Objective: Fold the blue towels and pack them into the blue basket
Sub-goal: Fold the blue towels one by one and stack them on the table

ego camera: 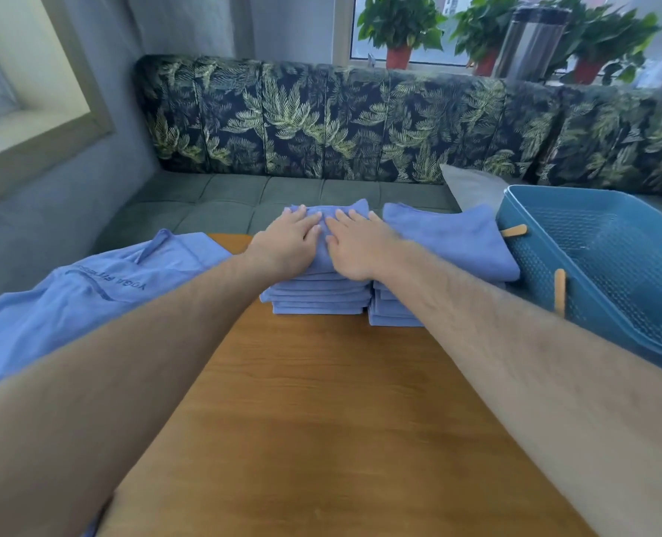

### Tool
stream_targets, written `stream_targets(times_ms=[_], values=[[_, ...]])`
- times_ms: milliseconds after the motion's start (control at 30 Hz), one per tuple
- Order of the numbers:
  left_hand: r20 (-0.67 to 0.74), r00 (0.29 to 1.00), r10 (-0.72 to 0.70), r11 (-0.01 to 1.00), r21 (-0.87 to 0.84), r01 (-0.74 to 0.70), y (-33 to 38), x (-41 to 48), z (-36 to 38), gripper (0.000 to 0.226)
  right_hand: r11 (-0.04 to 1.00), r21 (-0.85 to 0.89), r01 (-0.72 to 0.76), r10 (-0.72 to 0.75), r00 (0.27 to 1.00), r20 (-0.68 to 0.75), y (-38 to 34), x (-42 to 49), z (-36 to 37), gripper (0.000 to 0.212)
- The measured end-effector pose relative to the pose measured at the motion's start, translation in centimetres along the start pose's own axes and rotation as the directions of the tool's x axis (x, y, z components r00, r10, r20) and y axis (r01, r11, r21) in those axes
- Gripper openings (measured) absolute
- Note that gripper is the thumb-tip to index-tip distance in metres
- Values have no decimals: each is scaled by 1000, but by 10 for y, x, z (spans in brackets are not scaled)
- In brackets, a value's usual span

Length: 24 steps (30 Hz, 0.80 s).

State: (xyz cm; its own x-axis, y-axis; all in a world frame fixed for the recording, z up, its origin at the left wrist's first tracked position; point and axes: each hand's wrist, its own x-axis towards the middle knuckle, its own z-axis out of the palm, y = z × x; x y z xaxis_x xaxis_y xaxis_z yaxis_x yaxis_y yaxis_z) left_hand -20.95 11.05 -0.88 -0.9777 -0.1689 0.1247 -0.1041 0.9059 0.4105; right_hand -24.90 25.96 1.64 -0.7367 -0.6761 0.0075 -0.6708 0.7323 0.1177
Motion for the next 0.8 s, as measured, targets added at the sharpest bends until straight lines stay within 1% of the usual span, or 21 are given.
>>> stream_targets(times_ms=[33, 67, 100, 167, 233, 333, 400, 467, 533, 600, 667, 733, 800], values=[[65, 998, -12, 1000, 6, 12, -2, -1, 4, 47, 1000, -18, -7, 7, 999, 50, -2, -1, 3, 53], [66, 997, -26, 1000, 16, 25, -3, -1, 4, 48, 999, -37, -14, 16, 999, 50, -2, -1, 3, 53], [24, 999, -25, 999, 31, 24, 0, -3, 2, 47, 998, -61, -15, 16, 1000, 16, -2, -2, -2, 52], [-100, 995, 26, 999, 48, -21, 7, -14, -8, 43, 997, -82, 4, -13, 995, -104, -10, -8, -16, 49], [-200, 977, 73, 997, -2, -75, 11, -31, -19, 40, 999, -28, 36, -41, 974, -223, -26, -18, -31, 44], [-288, 957, 29, 991, -116, -64, -5, -69, -34, 37, 993, 76, 91, -65, 954, -292, -66, -34, -44, 30], [-345, 938, 6, 989, -136, -56, -26, -97, -41, 31, 985, 110, 136, -94, 940, -327, -98, -40, -43, 24], [-371, 928, -26, 997, -73, -2, -50, -127, -49, 28, 973, 131, 192, -141, 935, -324, -133, -44, -35, 25], [-334, 940, -66, 997, 20, 77, -83, -153, -57, 27, 948, 196, 250, -183, 934, -307, -168, -46, -22, 29], [-288, 943, -166, 979, 71, 194, -123, -179, -60, 29, 912, 289, 291, -220, 941, -256, -205, -44, -8, 35], [-267, 922, -280, 948, 77, 310, -156, -209, -64, 36, 877, 352, 325, -277, 944, -181, -240, -41, 7, 43], [-238, 896, -376, 901, 133, 413, -178, -235, -69, 37, 858, 385, 340, -319, 940, -120, -269, -38, 19, 48], [-198, 874, -445, 857, 189, 479, -196, -254, -74, 44, 850, 400, 342, -337, 938, -86, -289, -36, 28, 51]])
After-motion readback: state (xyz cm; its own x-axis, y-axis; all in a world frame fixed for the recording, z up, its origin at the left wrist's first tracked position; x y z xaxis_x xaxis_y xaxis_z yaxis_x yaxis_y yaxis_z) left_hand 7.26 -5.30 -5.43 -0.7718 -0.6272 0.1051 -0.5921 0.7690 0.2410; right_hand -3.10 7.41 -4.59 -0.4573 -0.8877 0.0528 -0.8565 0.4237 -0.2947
